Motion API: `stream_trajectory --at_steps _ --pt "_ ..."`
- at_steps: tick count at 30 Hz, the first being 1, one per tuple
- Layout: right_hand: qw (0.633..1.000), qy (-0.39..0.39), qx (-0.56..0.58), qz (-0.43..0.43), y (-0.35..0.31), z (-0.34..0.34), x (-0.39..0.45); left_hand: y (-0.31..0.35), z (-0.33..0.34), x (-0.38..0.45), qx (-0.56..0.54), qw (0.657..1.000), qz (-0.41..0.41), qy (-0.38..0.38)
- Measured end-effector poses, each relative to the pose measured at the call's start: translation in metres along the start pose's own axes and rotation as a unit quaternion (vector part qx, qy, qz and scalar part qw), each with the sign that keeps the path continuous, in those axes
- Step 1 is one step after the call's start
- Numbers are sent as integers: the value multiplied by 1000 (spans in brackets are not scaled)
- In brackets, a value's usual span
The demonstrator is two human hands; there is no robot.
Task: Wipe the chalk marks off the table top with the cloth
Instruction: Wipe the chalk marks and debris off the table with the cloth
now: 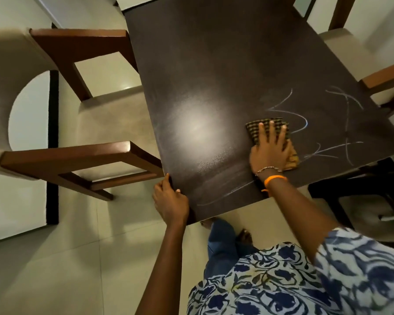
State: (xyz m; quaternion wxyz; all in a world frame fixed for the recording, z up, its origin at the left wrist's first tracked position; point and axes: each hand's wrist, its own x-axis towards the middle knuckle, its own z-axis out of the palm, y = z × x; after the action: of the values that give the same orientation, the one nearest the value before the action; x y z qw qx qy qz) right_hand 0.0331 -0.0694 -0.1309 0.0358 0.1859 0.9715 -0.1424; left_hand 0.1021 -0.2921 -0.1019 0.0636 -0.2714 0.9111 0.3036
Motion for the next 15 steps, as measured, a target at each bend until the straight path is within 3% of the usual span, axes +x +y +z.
stream_trajectory --at_steps 2,4,9,11,15 --pt "999 -9 11 -28 -27 6 -16 6 1 -2 10 1000 10 8" --pt "993 -50 4 -109 -53 13 -35 16 2 -3 15 999 41 3" --pt "940 -115 8 -321 -59 25 -64 53 9 -2 7 993 119 -3" --pt "935 -103 -20 -338 -32 18 -51 67 16 0 17 990 140 -18" --pt "964 -60 -35 -256 32 -4 -6 96 36 7 63 981 174 -54"
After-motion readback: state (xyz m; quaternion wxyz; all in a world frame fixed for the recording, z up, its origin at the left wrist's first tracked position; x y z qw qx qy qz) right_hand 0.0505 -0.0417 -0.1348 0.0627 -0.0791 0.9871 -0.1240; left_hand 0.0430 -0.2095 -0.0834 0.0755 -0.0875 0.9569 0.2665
